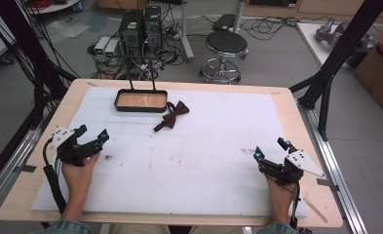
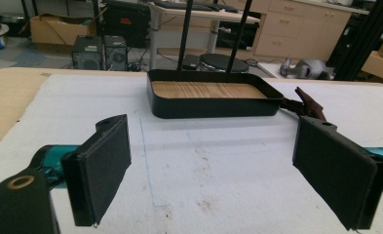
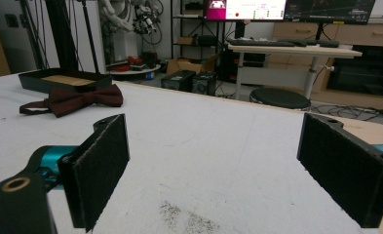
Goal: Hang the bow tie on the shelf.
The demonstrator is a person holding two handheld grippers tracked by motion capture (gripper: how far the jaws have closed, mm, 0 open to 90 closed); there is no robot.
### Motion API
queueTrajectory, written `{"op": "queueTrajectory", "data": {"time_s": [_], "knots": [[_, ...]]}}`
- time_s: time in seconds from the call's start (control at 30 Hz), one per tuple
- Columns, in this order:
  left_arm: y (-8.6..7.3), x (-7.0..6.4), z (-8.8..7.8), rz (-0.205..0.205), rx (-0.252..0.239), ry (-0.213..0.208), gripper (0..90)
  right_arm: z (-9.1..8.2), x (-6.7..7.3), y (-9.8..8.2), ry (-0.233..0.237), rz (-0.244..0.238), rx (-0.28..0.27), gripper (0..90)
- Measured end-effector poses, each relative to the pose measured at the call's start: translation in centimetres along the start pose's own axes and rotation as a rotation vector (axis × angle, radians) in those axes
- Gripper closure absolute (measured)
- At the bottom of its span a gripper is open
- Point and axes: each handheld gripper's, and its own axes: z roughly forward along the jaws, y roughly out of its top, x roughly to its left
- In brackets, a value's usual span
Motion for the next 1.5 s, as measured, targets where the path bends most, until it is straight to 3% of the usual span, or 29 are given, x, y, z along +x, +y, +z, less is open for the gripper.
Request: {"op": "queueTrajectory", "data": {"time_s": [0.2, 1.23, 1.5], "knots": [[-0.2, -0.2, 0.3, 0.017, 0.022, -0.01, 15.0, 0.0, 0.0, 0.0, 0.006, -0.001, 0.004, 10.8], [-0.2, -0.8, 0.5, 0.034, 0.015, -0.034, 16.7, 0.1, 0.1, -0.1, 0.007, 0.001, 0.017, 10.8], [1.0, -2.6, 2.2, 0.11, 0.04, -0.083, 17.3, 0.1, 0.1, -0.1, 0.002, 0.0, 0.019, 10.8]]}}
